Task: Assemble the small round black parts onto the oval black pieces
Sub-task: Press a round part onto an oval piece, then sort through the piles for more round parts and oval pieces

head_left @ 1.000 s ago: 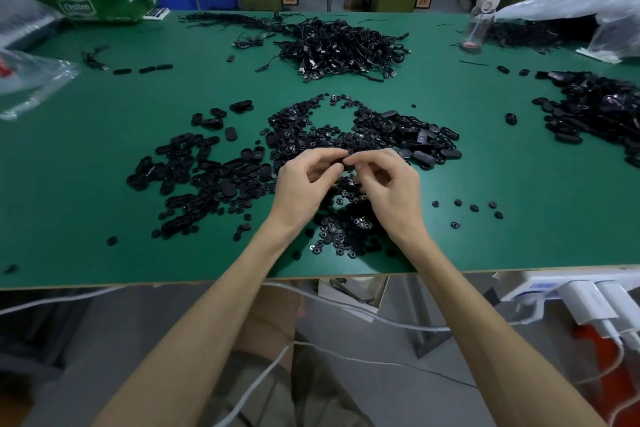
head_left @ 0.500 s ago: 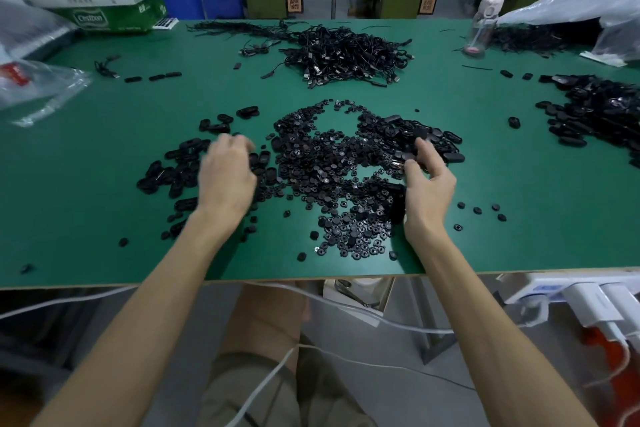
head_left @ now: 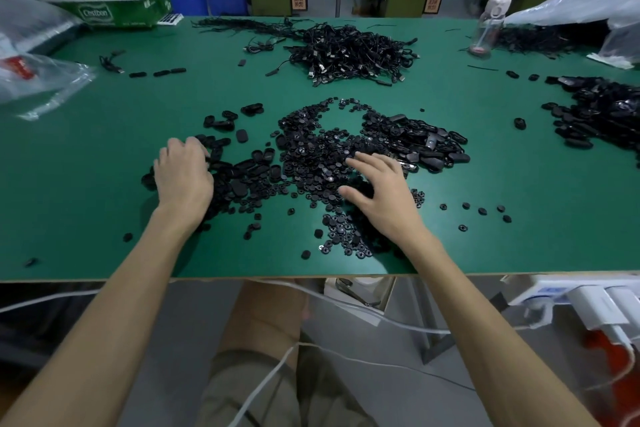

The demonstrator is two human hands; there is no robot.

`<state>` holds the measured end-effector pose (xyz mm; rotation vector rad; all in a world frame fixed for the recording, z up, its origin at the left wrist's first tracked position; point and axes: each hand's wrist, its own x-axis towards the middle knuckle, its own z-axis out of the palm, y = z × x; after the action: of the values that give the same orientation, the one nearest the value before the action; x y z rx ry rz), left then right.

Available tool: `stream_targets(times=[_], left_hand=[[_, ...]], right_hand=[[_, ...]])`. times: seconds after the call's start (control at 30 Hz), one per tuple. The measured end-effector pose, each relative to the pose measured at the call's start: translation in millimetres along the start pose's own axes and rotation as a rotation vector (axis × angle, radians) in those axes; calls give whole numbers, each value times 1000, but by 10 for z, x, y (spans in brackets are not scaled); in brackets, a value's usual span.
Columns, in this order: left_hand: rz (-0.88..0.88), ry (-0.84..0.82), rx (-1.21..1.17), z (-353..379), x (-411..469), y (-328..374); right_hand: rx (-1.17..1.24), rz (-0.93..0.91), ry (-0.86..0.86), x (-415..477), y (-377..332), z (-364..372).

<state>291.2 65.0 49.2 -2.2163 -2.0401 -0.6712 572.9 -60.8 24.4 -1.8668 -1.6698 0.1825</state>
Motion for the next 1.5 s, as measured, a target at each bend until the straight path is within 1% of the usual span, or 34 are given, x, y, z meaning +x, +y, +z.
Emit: stream_targets(times=[0.07,0.13,0.2,0.27,0.33,0.43,0.5,0.57,0.67,0.77,0.83,0.9,0.97,1.17,1.5], left_hand=[[39,35,-146,-28,-47,107],[70,1,-356,-58,-106,269],[59,-115,-666,-77,-156,467],[8,-276,-987,-86,-227,675],[-23,-427,-1205,-32,-311,873],[-47,-561,-1321,102,-429,1101],[-82,-592,-1434,180,-465,1192],[-92,-577,-1523,242,-474,1250],[-59,-506,-1480,352,-487,1265],[15,-448,-1433,405,-517,1243],[85,-407,-1400,406,-533,1243],[139,-401,-1379,398,-559,1256],[160,-413,-1376,399,-576,1270],[150,-441,-1377,408,-578,1257],[134,-429,-1427,430,-581,1246]], right_hand=[[-104,-41,-22,-1,0,33],[-85,-57,3,-9,8,50],[-38,-49,32,-17,8,62],[-21,-33,38,-14,-1,67],[6,-22,41,-15,-6,57],[25,-44,78,-27,-6,38],[30,-64,127,-35,-8,26],[81,-72,182,-41,-17,14],[286,-25,242,-48,-13,-30],[540,11,209,-52,5,-92],[632,9,203,-54,10,-115],[688,11,211,-56,15,-123],[700,12,213,-55,18,-128],[715,9,212,-54,43,-134],[733,22,231,-46,57,-105]])
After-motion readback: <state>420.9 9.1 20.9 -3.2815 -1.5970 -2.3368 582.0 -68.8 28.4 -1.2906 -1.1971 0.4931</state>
